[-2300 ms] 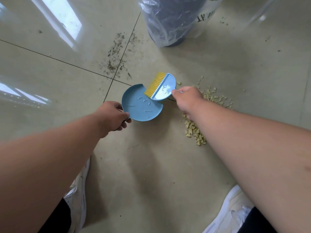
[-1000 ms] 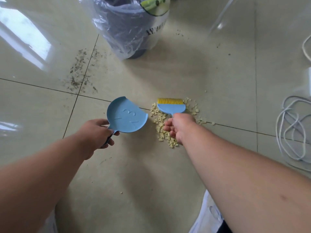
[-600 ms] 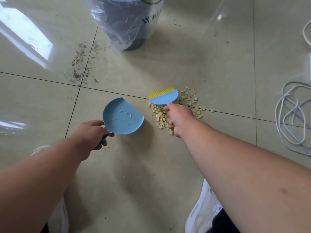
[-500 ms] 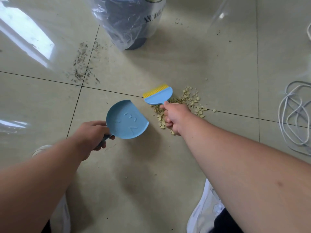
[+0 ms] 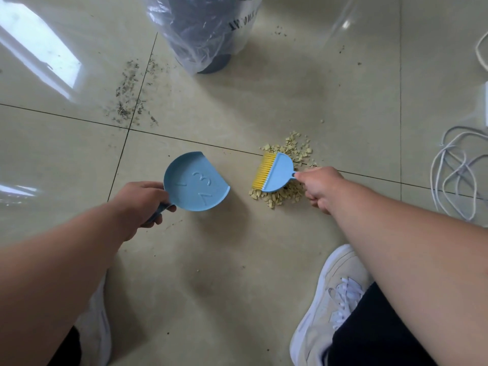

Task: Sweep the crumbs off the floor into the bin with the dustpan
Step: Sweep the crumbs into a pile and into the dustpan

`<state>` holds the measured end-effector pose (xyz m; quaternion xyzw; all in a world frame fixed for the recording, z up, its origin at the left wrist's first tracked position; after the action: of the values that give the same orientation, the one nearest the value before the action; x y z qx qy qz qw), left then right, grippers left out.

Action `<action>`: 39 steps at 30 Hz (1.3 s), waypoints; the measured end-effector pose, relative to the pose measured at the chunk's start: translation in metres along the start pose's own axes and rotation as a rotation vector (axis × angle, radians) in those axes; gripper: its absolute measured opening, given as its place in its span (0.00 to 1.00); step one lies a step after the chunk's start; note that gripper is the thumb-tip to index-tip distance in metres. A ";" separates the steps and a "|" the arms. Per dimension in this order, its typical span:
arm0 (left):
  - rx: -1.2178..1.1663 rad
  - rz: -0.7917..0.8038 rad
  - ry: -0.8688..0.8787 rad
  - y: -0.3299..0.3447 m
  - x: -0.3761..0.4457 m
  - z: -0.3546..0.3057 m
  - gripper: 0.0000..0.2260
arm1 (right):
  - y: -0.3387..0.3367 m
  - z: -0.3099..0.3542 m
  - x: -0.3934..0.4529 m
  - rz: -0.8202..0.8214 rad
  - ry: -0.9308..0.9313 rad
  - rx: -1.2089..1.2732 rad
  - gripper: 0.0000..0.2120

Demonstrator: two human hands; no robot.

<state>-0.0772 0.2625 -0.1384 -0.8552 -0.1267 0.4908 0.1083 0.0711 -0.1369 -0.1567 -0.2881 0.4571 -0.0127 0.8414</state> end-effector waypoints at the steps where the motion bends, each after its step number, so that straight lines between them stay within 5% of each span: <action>1: 0.004 0.004 0.004 0.003 -0.001 0.000 0.12 | -0.002 -0.002 -0.001 0.051 0.000 0.056 0.03; 5: 0.004 0.022 0.013 0.014 0.001 -0.005 0.12 | -0.002 -0.001 -0.003 0.213 0.030 0.241 0.04; 11: -0.009 0.062 0.024 0.026 0.009 -0.014 0.13 | 0.025 0.032 0.002 0.232 -0.042 0.301 0.05; 20: 0.102 0.033 -0.006 0.016 0.014 -0.010 0.13 | 0.004 0.027 -0.005 -0.083 -0.009 0.058 0.09; 26: 0.080 0.049 0.029 0.024 0.009 -0.021 0.12 | -0.028 0.018 0.006 0.134 0.170 0.540 0.09; 32: 0.071 0.088 0.098 0.045 0.019 -0.064 0.10 | -0.075 0.055 0.035 0.018 0.067 0.548 0.09; 39: 0.083 0.148 0.149 0.082 0.040 -0.123 0.15 | -0.133 0.103 0.051 -0.409 -0.175 0.295 0.06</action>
<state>0.0575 0.1906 -0.1356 -0.8912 -0.0346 0.4372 0.1162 0.2130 -0.2136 -0.0867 -0.2489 0.3080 -0.2239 0.8905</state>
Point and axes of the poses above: each hand's wrist, its own x-axis towards the middle knuckle, its own y-axis out of the palm, z = x × y, the point moved 7 cm from there along x, towards the middle knuckle, and after that the axes turned 2 degrees about -x, right-handed, at the moved point
